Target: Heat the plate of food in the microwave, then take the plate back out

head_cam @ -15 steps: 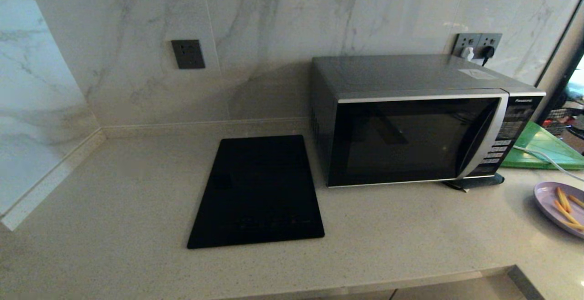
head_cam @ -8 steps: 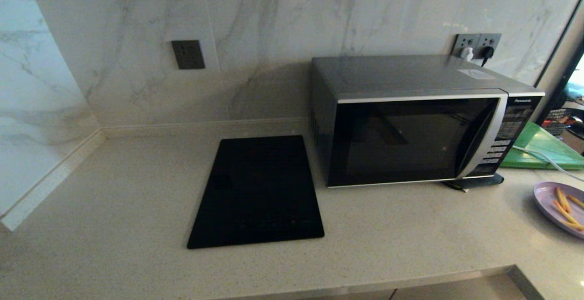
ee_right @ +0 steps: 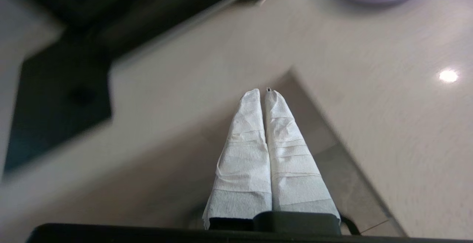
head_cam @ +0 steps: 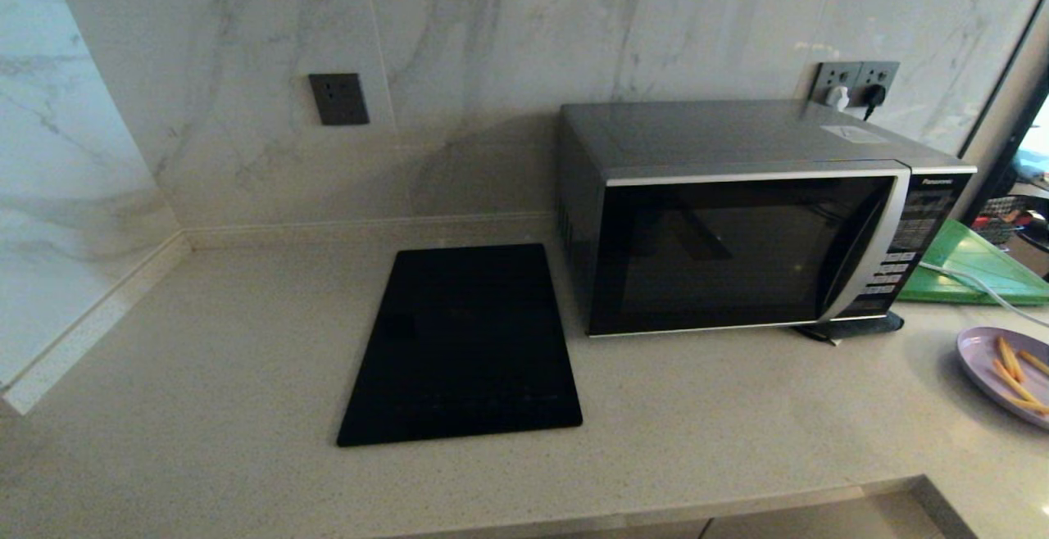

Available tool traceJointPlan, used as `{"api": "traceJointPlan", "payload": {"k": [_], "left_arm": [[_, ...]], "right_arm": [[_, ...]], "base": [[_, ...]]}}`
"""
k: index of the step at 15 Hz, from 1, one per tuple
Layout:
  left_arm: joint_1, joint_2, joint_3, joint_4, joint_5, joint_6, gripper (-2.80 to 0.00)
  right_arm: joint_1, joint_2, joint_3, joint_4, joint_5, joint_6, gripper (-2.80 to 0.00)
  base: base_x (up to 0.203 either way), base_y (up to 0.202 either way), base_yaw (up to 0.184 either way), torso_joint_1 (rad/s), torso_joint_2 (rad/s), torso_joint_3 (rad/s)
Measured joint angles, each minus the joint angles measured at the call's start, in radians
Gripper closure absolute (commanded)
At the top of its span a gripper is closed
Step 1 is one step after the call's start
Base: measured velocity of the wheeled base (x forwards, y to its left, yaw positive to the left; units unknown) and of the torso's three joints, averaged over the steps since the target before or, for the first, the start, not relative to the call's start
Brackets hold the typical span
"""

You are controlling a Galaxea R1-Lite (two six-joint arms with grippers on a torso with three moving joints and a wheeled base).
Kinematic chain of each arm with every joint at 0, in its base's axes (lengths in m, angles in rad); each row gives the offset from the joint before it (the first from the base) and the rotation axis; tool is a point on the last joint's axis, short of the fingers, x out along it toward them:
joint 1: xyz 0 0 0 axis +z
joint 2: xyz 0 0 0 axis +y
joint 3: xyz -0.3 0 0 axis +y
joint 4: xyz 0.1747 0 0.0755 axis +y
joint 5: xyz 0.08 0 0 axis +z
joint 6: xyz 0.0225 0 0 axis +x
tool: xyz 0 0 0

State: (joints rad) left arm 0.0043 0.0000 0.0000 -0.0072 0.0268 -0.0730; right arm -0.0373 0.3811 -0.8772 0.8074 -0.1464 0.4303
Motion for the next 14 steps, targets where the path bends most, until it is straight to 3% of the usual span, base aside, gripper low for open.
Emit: {"api": "traceJointPlan", "payload": {"k": [5, 8, 11, 14], "left_arm": [[0.000, 0.000, 0.000, 0.000, 0.000, 0.000, 0.00], [0.000, 0.000, 0.000, 0.000, 0.001, 0.000, 0.00], [0.000, 0.000, 0.000, 0.000, 0.000, 0.000, 0.00], [0.000, 0.000, 0.000, 0.000, 0.000, 0.000, 0.00]], "right_arm": [[0.041, -0.299, 0.090, 0.146, 0.059, -0.066, 0.00], [0.042, -0.361, 0.192, 0.088, 0.044, -0.052, 0.00], [0.042, -0.379, 0.409, -0.162, 0.026, -0.127, 0.00], [0.042, -0.382, 0.704, -0.539, 0.022, -0.265, 0.00]], "base": [[0.000, 0.000, 0.000, 0.000, 0.00, 0.000], [0.000, 0.000, 0.000, 0.000, 0.00, 0.000], [0.000, 0.000, 0.000, 0.000, 0.00, 0.000], [0.000, 0.000, 0.000, 0.000, 0.00, 0.000]]}}
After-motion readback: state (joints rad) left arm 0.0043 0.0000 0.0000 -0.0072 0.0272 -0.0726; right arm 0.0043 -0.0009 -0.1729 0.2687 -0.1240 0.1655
